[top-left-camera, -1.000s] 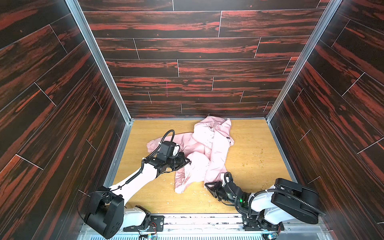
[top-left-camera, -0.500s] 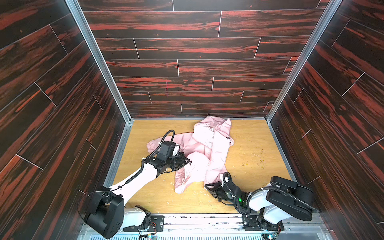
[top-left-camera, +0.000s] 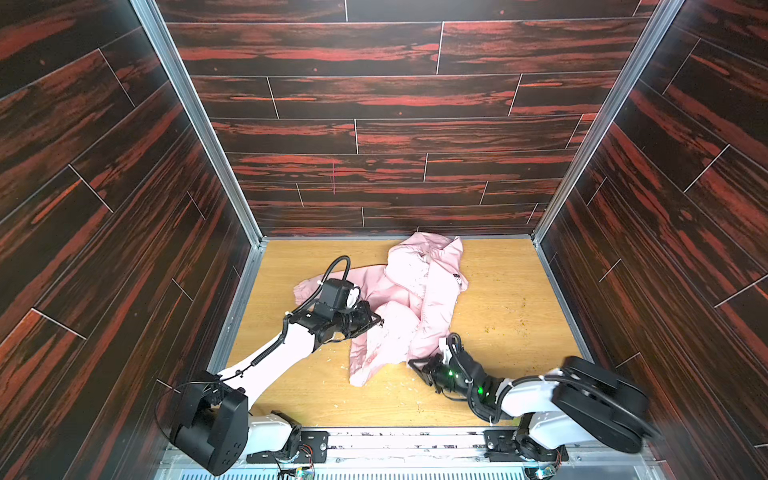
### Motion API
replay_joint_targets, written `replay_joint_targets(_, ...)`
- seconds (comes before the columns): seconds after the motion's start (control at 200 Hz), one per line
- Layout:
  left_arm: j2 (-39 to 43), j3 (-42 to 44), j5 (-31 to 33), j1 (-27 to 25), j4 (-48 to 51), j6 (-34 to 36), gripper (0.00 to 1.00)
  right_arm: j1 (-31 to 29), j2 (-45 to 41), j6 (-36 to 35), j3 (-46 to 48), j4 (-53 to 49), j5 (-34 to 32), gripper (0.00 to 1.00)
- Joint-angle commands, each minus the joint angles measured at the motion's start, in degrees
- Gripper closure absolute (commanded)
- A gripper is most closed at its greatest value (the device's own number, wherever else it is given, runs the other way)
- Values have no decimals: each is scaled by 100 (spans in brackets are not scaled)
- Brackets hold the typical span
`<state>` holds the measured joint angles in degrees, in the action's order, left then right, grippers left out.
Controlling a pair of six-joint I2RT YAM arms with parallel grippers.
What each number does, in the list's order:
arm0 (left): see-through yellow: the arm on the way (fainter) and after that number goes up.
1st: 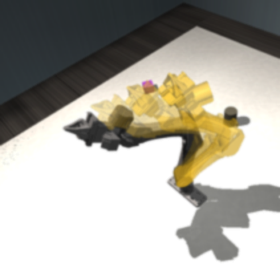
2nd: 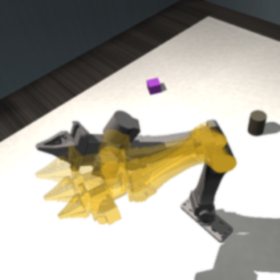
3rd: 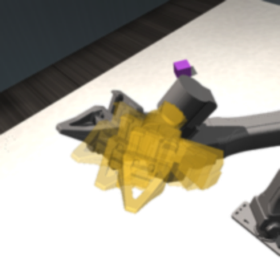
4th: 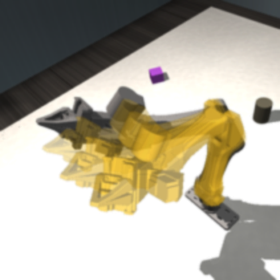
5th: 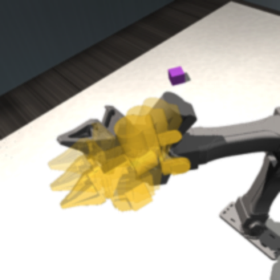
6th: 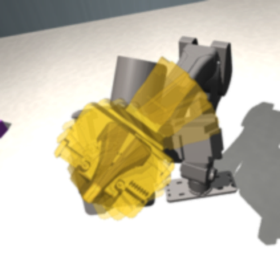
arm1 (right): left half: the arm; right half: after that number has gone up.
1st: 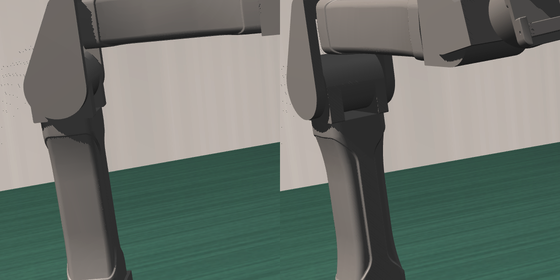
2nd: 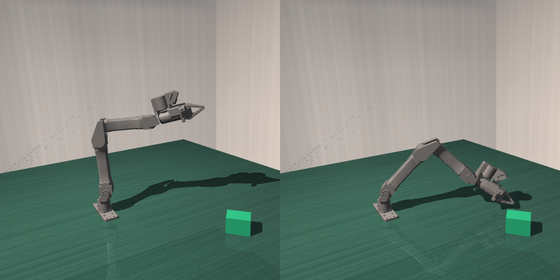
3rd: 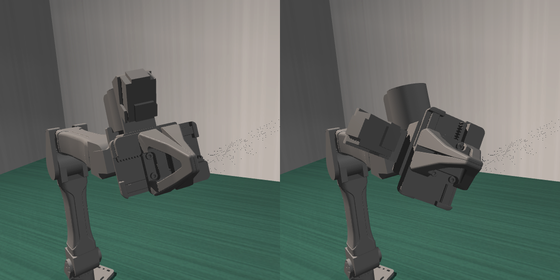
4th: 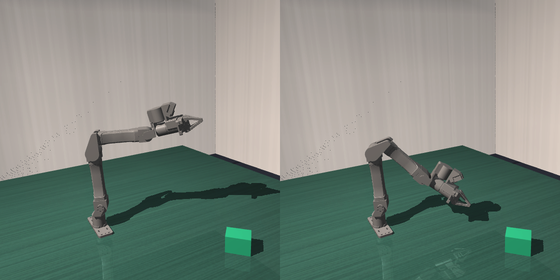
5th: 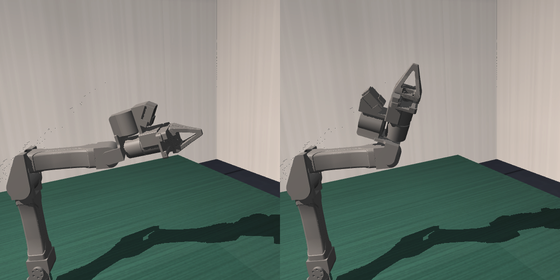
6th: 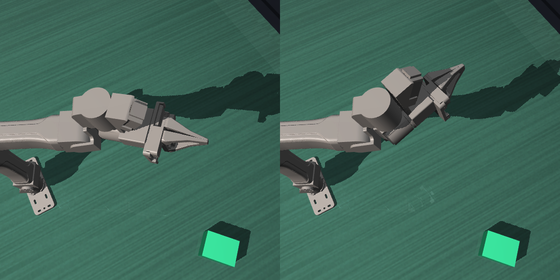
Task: Zip up the jacket
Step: 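Lift both held zipper edges and carry them away from the robot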
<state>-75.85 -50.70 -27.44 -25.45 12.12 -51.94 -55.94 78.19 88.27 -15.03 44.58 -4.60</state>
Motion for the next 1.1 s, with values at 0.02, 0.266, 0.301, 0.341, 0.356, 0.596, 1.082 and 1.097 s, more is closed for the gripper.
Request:
replay_joint_targets(0.02, -71, -722, -98, 70, 281, 373, 100, 109, -988, -1179, -1426, -3418, -387, 100)
replay_joint_targets(0.266, -641, -1995, -666, 450, 399, 664, 100, 539, -764, -2860, -3977, -6784, -1757, 100)
replay_joint_targets(0.301, -742, -2194, -685, 497, 394, 694, 100, 617, -635, -3032, -4274, -7028, -1872, 100)
replay_joint_targets(0.341, -876, -2459, -642, 543, 465, 721, 100, 711, -488, -3250, -4584, -7252, -1973, 100)
replay_joint_targets(0.356, -939, -2565, -630, 555, 530, 736, 100, 749, -436, -3321, -4727, -7350, -2012, 100)
replay_joint_targets(0.596, -1610, -3993, -92, 601, 1329, 1320, 100, 1246, 0, -3985, -6008, -7983, -2551, 100)
replay_joint_targets(1.082, -1183, -2650, 136, 574, -1856, 378, 100, 2998, 289, -4679, -6080, -6327, 638, 100)
replay_joint_targets(1.097, -1199, -2706, 147, 570, -1785, 431, 100, 3027, 294, -4708, -6101, -6288, 703, 100)
